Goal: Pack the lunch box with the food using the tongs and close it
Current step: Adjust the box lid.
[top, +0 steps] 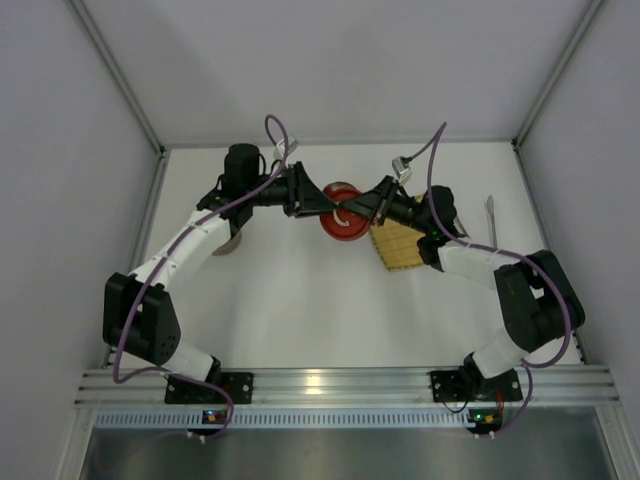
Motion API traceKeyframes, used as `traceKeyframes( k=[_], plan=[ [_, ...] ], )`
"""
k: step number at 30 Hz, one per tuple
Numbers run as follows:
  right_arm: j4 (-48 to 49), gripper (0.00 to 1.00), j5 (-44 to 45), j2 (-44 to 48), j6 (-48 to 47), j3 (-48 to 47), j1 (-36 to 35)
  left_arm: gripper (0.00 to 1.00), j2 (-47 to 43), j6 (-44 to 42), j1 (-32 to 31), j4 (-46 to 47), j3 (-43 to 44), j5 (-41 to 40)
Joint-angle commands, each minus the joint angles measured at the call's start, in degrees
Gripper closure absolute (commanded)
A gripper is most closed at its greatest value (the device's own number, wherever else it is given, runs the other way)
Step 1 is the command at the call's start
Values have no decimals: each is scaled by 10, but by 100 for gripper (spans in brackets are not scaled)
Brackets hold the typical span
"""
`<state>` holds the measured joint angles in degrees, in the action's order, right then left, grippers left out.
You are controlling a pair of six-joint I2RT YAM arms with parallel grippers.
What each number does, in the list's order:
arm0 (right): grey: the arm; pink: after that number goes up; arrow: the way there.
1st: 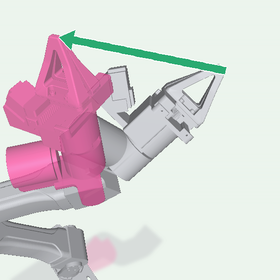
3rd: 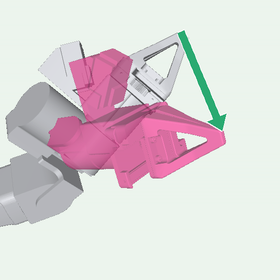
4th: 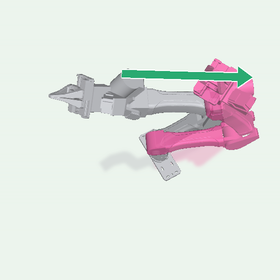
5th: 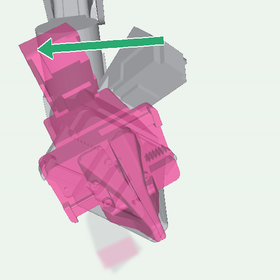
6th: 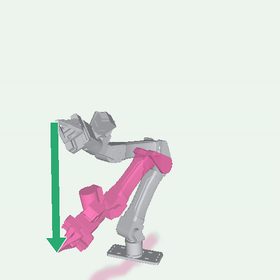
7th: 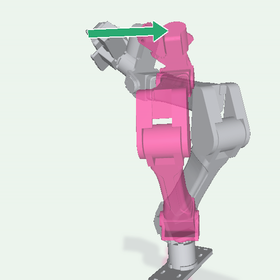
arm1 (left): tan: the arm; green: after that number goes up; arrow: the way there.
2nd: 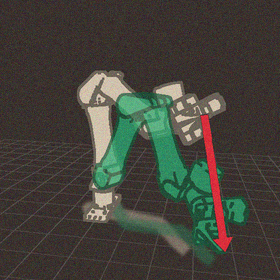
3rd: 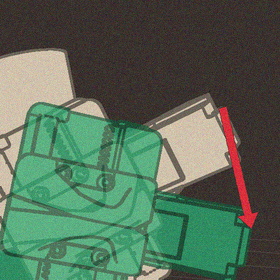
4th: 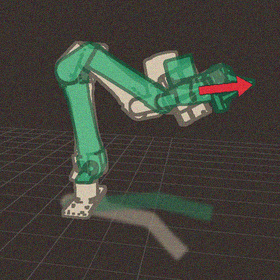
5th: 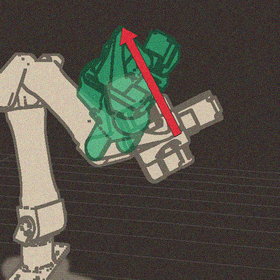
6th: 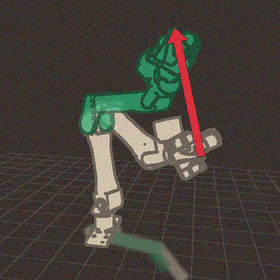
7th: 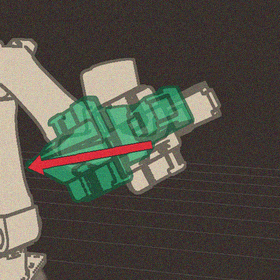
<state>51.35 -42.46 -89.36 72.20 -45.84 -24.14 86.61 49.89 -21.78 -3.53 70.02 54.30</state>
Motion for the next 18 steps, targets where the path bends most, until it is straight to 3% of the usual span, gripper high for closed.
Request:
traceKeyframes(
  k=[1, 18],
  plan=[
    [113, 100, -1, -13, 54, -29, -28, 63, 22, -24, -20, 11, 49, -52],
    [194, 100, 49, -24, 156, -38, -30, 69, 27, -129, -40, -96, 103, -166]
  ],
)
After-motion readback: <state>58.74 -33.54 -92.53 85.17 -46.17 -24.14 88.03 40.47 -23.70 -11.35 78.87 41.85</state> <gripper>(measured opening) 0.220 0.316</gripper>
